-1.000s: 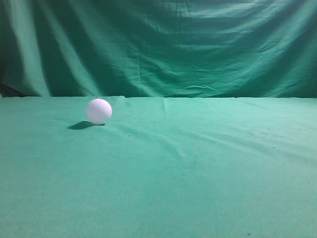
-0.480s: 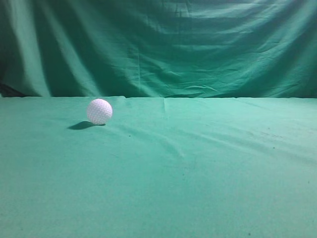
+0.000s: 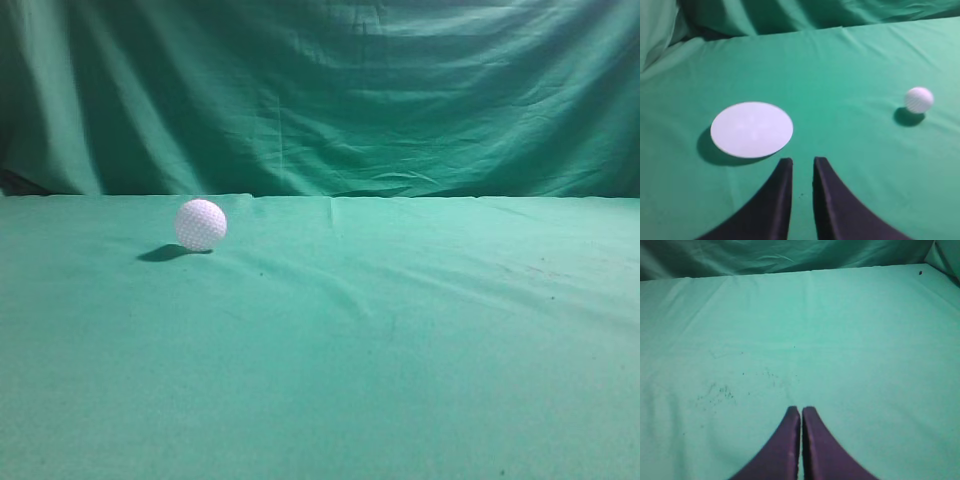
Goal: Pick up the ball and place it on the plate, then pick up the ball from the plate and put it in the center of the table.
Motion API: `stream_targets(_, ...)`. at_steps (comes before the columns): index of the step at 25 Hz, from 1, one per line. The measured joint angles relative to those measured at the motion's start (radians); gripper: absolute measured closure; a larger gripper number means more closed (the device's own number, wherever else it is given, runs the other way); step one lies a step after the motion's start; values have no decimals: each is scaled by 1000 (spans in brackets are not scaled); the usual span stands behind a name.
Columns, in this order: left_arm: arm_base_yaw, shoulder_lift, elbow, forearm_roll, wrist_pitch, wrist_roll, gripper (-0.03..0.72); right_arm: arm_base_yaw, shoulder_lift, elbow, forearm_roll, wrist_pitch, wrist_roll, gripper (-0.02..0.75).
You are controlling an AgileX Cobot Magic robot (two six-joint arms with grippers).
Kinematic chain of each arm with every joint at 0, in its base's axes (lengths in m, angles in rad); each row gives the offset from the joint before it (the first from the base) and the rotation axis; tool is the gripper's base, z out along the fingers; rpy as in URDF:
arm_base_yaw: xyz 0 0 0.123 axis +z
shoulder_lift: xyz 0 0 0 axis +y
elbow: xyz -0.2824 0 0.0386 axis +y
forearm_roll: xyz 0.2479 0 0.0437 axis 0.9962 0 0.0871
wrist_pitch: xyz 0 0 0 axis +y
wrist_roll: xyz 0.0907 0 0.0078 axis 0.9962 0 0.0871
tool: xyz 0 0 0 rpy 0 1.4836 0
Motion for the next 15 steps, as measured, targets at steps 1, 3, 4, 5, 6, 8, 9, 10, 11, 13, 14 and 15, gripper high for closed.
stream_targets(1, 9, 0, 23, 0, -24, 0, 620, 0, 0, 0, 0, 2, 0, 738)
stream_targets(3, 12, 0, 73, 0, -63, 1, 620, 0, 0, 0, 0, 2, -2, 738)
stream_targets(4, 12, 0, 92, 0, -74, 1, 620, 0, 0, 0, 0, 2, -2, 738)
stream_targets(5, 14, 0, 100, 0, -78, 1, 620, 0, 0, 0, 0, 2, -2, 738)
stream_targets(6, 14, 0, 100, 0, -77, 2, 620, 0, 0, 0, 0, 2, -2, 738)
stream_targets(8, 14, 0, 100, 2, -72, 2, 620, 0, 0, 0, 0, 2, -2, 738)
stream_targets(9, 14, 0, 100, 5, -69, 2, 620, 0, 0, 0, 0, 2, -2, 738)
stream_targets(10, 14, 0, 100, 6, -64, 2, 620, 0, 0, 0, 0, 2, -2, 738)
stream_targets(11, 14, 0, 100, 6, -62, 4, 620, 0, 0, 0, 0, 2, -2, 738)
stream_targets(13, 14, 0, 100, 6, -62, 4, 620, 0, 0, 0, 0, 2, -2, 738)
stream_targets(14, 14, 0, 100, 6, -62, 4, 620, 0, 0, 0, 0, 2, -2, 738)
stream_targets(15, 14, 0, 100, 6, -60, 4, 620, 0, 0, 0, 0, 2, -2, 738)
